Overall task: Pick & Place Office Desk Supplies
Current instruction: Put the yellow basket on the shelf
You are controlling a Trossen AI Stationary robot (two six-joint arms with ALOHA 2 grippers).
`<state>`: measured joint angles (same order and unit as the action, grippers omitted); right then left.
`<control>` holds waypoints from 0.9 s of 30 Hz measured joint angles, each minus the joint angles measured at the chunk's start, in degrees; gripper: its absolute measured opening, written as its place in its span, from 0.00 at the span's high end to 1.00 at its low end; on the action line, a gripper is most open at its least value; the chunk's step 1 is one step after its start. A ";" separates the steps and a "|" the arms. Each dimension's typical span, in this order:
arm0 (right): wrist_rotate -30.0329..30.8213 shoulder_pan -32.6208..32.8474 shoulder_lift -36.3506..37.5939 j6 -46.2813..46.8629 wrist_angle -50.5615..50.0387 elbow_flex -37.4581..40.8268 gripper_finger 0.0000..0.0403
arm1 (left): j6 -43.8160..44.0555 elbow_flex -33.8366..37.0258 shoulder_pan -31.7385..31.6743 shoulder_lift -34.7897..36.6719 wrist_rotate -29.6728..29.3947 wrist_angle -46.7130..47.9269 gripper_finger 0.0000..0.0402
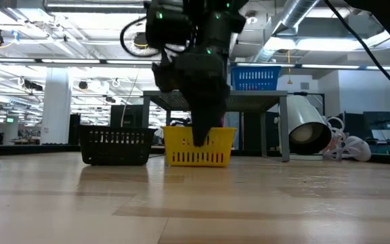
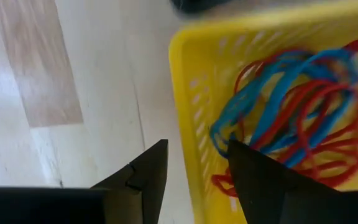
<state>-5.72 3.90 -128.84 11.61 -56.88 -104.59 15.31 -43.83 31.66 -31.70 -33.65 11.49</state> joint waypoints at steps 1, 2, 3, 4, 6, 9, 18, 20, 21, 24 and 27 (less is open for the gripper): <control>-0.34 0.00 0.00 0.01 0.47 0.94 0.59 | 0.00 0.00 -0.01 0.00 0.00 0.00 0.66; -0.39 0.02 -0.08 0.21 0.47 1.72 0.59 | -0.02 0.00 -0.01 0.00 0.00 0.00 0.66; -0.39 0.03 -0.11 0.29 0.53 2.29 0.59 | -0.02 0.00 -0.01 0.00 0.00 0.00 0.66; -0.42 0.06 -0.11 0.32 1.02 2.83 0.59 | -0.02 0.00 0.00 0.00 0.00 0.01 0.66; -0.44 0.24 -0.02 0.42 2.06 4.01 0.59 | -0.02 0.00 0.00 0.00 -0.02 0.01 0.66; -0.50 0.57 -0.01 0.42 2.60 4.82 0.59 | -0.04 0.00 0.00 0.00 -0.02 0.02 0.66; -0.46 0.47 0.00 0.44 3.56 5.07 0.71 | -0.05 0.00 0.00 0.00 -0.07 0.02 0.66; -0.44 0.41 0.03 0.44 3.55 5.07 0.76 | -0.03 0.00 0.00 0.00 -0.08 0.02 0.66; -0.42 0.38 0.06 0.44 3.50 5.07 0.79 | -0.02 0.00 0.00 0.00 -0.09 0.02 0.66; -0.19 0.42 0.11 0.44 3.57 5.06 0.88 | 0.00 0.00 0.00 0.00 -0.19 0.02 0.66; 0.04 0.48 0.26 0.66 2.63 5.04 0.97 | -0.02 0.00 -0.01 0.00 -0.26 0.02 0.66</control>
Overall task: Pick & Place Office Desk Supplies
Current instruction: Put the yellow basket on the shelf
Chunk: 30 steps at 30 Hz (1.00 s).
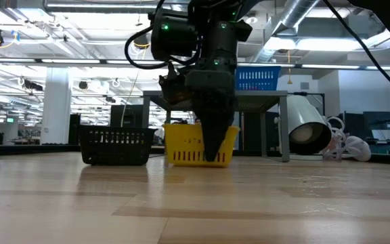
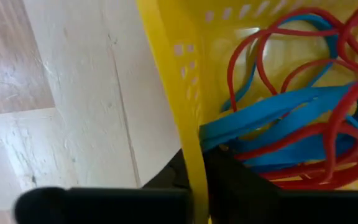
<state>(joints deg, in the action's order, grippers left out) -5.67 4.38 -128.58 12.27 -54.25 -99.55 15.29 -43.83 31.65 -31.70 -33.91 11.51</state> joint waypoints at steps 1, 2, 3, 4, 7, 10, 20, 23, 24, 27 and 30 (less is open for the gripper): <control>0.08 0.00 0.07 0.00 -0.12 -0.02 0.98 | 0.00 0.00 0.01 0.00 0.00 0.00 0.66; 0.06 0.00 0.07 0.00 -0.40 -0.04 0.98 | 0.00 0.00 0.01 0.00 0.00 0.00 0.66; -0.07 0.03 0.06 -0.04 -0.80 -0.07 0.98 | 0.00 0.00 -0.01 0.00 0.00 0.00 0.66; -0.13 0.11 0.04 -0.20 -1.33 -0.07 0.98 | 0.00 0.00 -0.01 0.00 0.00 0.00 0.66; -0.04 0.58 0.32 -0.74 -2.72 -0.04 0.99 | 0.00 0.00 0.01 0.00 0.01 0.00 0.66; -0.12 1.26 0.57 -0.73 -4.57 -1.06 0.99 | 0.00 0.00 -0.01 0.00 0.02 0.00 0.66; -1.11 2.90 0.33 -2.93 -12.69 -9.09 1.00 | 0.00 -0.02 0.01 0.00 0.07 0.02 0.66; -0.89 3.50 0.33 -3.48 -15.00 -10.98 1.00 | -0.02 0.00 0.01 0.00 0.07 0.02 0.66; -0.73 3.67 0.33 -3.67 -15.53 -11.72 1.00 | -0.05 -0.02 0.00 0.00 0.07 0.04 0.66; -0.30 4.34 0.33 -3.75 -18.03 -13.86 1.00 | -0.34 -0.02 0.00 0.00 0.09 0.04 0.66; -0.23 5.06 0.33 -3.89 -19.92 -16.34 1.00 | -0.40 -0.02 0.00 0.00 0.09 0.04 0.66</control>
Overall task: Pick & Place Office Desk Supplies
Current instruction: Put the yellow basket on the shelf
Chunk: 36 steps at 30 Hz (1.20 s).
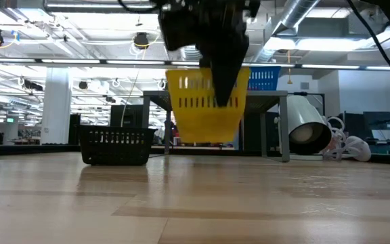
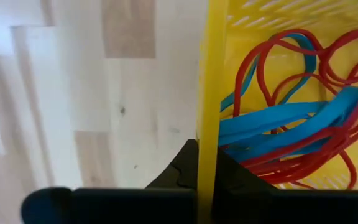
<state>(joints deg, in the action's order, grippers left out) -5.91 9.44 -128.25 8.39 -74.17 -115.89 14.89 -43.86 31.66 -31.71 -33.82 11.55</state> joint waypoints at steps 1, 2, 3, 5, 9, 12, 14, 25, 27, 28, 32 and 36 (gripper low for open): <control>0.01 0.29 0.00 0.01 -1.10 -1.00 1.00 | -0.04 0.00 0.00 -0.02 0.00 0.00 0.66; 0.06 0.50 0.00 0.02 -2.20 -2.11 1.00 | -0.08 0.00 0.00 0.00 0.00 0.00 0.66; 0.12 0.74 0.00 0.00 -3.30 -3.34 1.00 | -0.08 0.00 0.00 0.00 0.02 0.00 0.66; 1.04 1.17 0.00 -0.02 -5.51 -5.94 1.00 | -0.08 0.00 0.00 -0.01 0.01 0.00 0.66; 2.21 1.82 0.01 -0.71 -10.19 -12.20 1.00 | -0.08 0.00 0.00 0.00 0.02 0.00 0.66; 2.95 1.71 0.07 -0.86 -12.82 -16.80 1.00 | -0.08 0.00 0.00 -0.01 0.02 0.00 0.66; 2.97 1.34 0.13 -0.86 -13.97 -19.19 1.00 | -0.09 0.00 0.00 -0.01 0.02 0.00 0.66; 6.76 -2.51 3.10 -1.09 -15.46 -18.68 1.00 | -1.17 0.00 -0.15 -0.30 0.02 0.08 0.66; 7.93 -3.53 3.10 -2.36 -15.57 -18.68 1.00 | -1.17 0.00 -0.19 -0.28 0.02 0.09 0.66; 8.66 -3.96 3.10 -3.18 -15.37 -18.68 1.00 | -1.17 0.00 -0.21 -0.28 0.02 0.09 0.66; 9.87 -5.87 3.10 -4.47 -14.25 -18.68 1.00 | -1.17 0.00 -0.22 -0.28 0.00 0.09 0.66; 10.92 -8.10 3.15 -6.94 -13.54 -19.07 1.00 | -1.17 0.00 -0.22 -0.28 0.00 0.09 0.66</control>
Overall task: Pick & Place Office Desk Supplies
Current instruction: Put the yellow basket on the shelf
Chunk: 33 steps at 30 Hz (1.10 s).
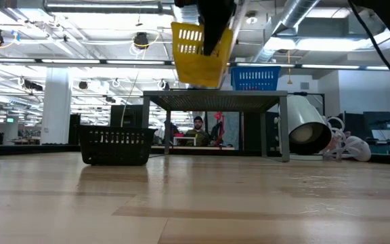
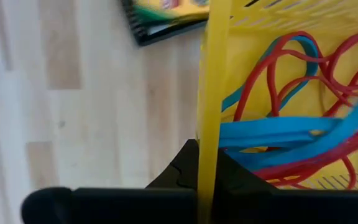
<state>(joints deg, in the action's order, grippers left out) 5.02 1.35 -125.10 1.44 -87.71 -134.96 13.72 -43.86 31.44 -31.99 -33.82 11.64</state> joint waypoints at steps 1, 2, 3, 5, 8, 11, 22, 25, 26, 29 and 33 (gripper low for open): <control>0.57 -0.68 0.00 -0.58 0.39 0.00 1.00 | 0.00 0.00 0.00 0.00 0.00 0.00 0.66; 1.01 -1.41 0.00 -1.14 0.31 0.00 1.00 | 0.00 0.00 0.00 0.00 0.00 0.00 0.66; 1.07 -2.14 0.00 -1.68 0.35 0.00 1.00 | 0.00 0.00 0.00 0.00 0.00 0.00 0.66; 1.09 -3.62 0.00 -2.33 1.07 0.00 1.00 | 0.00 0.00 0.00 0.00 0.00 -0.02 0.66; 1.09 -5.67 0.00 -3.80 1.86 0.00 1.00 | 0.00 0.00 0.00 0.00 0.00 -0.04 0.66; 1.07 -7.57 0.00 -5.27 2.49 0.00 1.00 | 0.02 0.00 -0.01 -0.04 0.00 -0.04 0.66; 0.88 -12.92 0.00 -10.76 2.42 0.00 1.00 | 0.04 0.00 -0.02 -0.04 -0.45 -0.07 0.66; 0.63 -13.95 0.00 -11.45 2.23 0.00 1.00 | 0.04 0.00 -0.02 -0.04 -0.62 -0.09 0.66; 0.28 -14.25 0.00 -11.71 2.22 0.00 1.00 | 0.04 0.00 -0.02 -0.04 -0.68 -0.09 0.66; -0.48 -15.06 0.00 -11.96 2.22 0.00 1.00 | 0.04 0.00 -0.02 -0.04 -0.68 -0.09 0.66; -1.51 -15.46 0.00 -12.01 2.21 0.00 1.00 | 0.04 0.00 -0.02 -0.04 -0.69 -0.09 0.66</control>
<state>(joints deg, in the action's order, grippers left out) 3.51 -14.11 -125.10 -10.57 -85.51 -134.96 13.76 -43.86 31.42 -32.03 -34.51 11.55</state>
